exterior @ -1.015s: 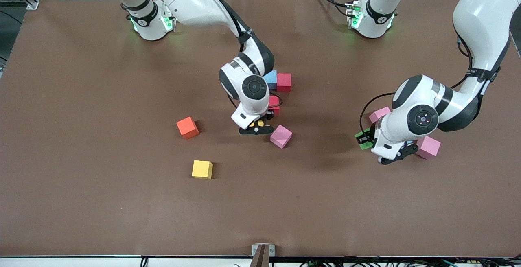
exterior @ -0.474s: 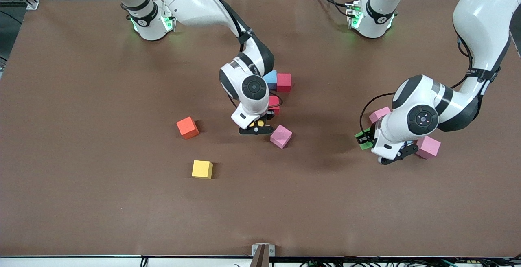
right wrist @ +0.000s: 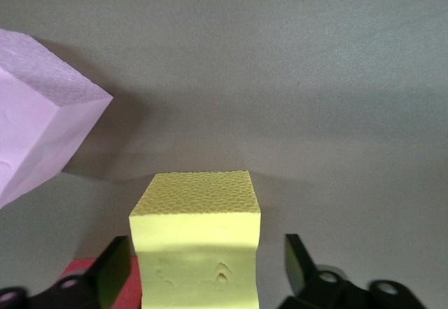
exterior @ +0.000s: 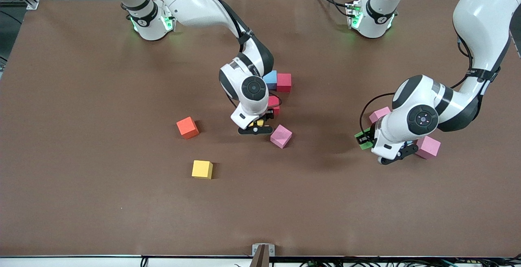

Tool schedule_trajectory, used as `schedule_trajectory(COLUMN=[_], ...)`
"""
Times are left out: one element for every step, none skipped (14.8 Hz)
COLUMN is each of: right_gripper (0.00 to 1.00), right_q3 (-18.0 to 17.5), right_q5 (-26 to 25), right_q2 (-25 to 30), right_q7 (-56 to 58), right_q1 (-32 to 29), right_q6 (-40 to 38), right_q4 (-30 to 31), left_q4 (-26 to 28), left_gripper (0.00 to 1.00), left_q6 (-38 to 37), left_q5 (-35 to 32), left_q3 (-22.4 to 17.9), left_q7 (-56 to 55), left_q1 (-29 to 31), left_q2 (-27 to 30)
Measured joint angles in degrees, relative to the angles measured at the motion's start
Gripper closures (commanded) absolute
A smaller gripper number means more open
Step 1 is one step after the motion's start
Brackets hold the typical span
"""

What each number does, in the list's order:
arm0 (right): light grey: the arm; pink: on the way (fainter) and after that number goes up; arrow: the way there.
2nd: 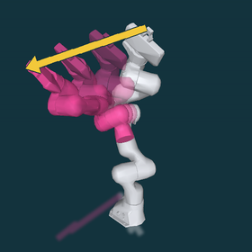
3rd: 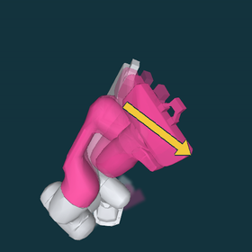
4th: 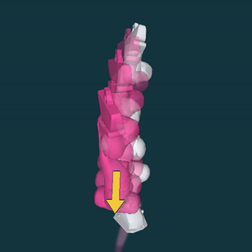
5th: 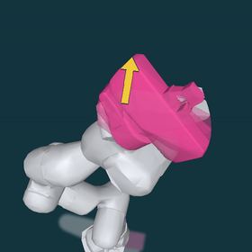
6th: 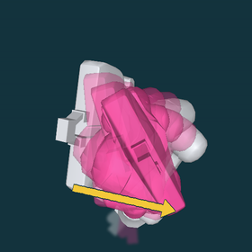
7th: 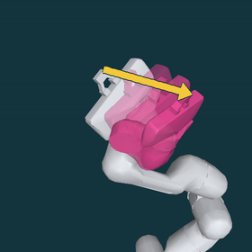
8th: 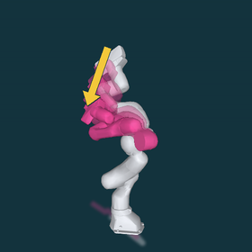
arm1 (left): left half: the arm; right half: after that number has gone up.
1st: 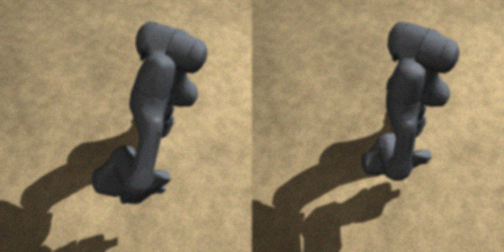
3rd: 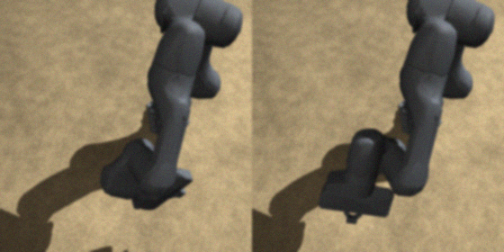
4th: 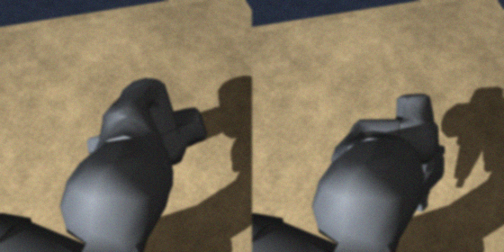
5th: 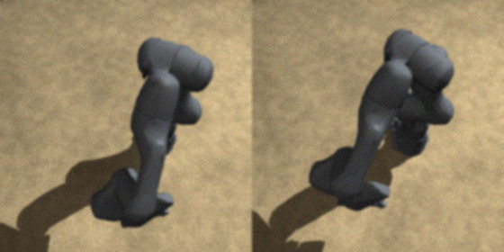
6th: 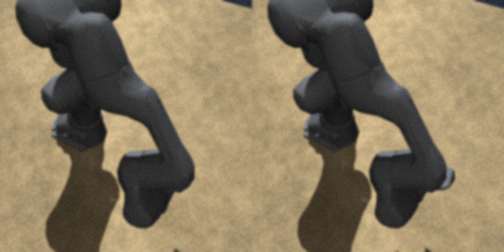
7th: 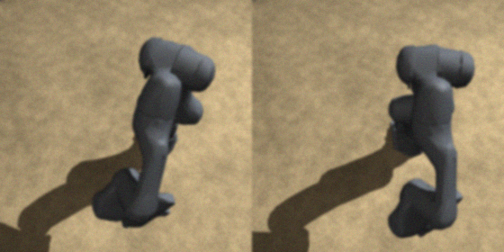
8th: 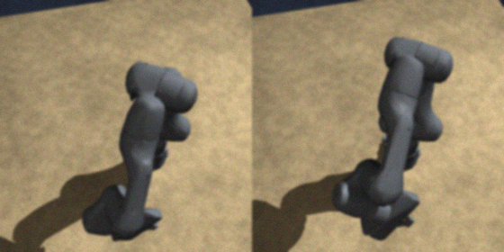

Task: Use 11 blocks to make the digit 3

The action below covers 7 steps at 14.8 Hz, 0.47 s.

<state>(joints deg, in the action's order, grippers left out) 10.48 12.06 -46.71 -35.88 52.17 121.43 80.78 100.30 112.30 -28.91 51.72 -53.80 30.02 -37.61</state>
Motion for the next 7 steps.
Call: schedule_trajectory(right_gripper=[0.00, 0.00, 0.00, 0.00, 0.00, 0.00, 0.00], right_q3=[0.00, 0.03, 0.11, 0.27, 0.42, 0.55, 0.61], right_q5=[0.00, 0.00, 0.00, 0.00, 0.00, 0.00, 0.00], right_q2=[0.00, 0.02, 0.10, 0.41, 1.13, 2.25, 3.64], right_q7=[0.00, 0.00, 0.00, 0.00, 0.00, 0.00, 0.00], right_q1=[0.00, -0.01, -0.03, -0.11, -0.37, -0.96, -1.75], right_q6=[0.00, 0.00, 0.06, 0.10, 0.00, -0.58, -1.78], right_q4=[0.00, -0.03, -0.12, -0.27, -0.35, -0.41, -0.48], left_q4=[0.00, 0.00, 0.00, 0.00, 0.00, 0.00, 0.00], left_gripper=[0.58, 0.58, 0.58, 0.58, 0.58, 0.58, 0.58], left_q6=[0.00, 0.00, 0.00, 0.00, 0.00, 0.00, 0.00], left_q5=[0.00, 0.00, 0.00, 0.00, 0.00, 0.00, 0.00], left_q3=[0.00, 0.00, 0.00, 0.00, 0.00, 0.00, 0.00], left_q7=[0.00, 0.00, 0.00, -0.01, -0.07, -0.27, -0.47], left_q1=[0.00, 0.00, 0.00, 0.00, 0.00, 0.01, 0.01], left_q2=[0.00, 0.00, 0.00, 0.00, 0.00, 0.00, 0.00])
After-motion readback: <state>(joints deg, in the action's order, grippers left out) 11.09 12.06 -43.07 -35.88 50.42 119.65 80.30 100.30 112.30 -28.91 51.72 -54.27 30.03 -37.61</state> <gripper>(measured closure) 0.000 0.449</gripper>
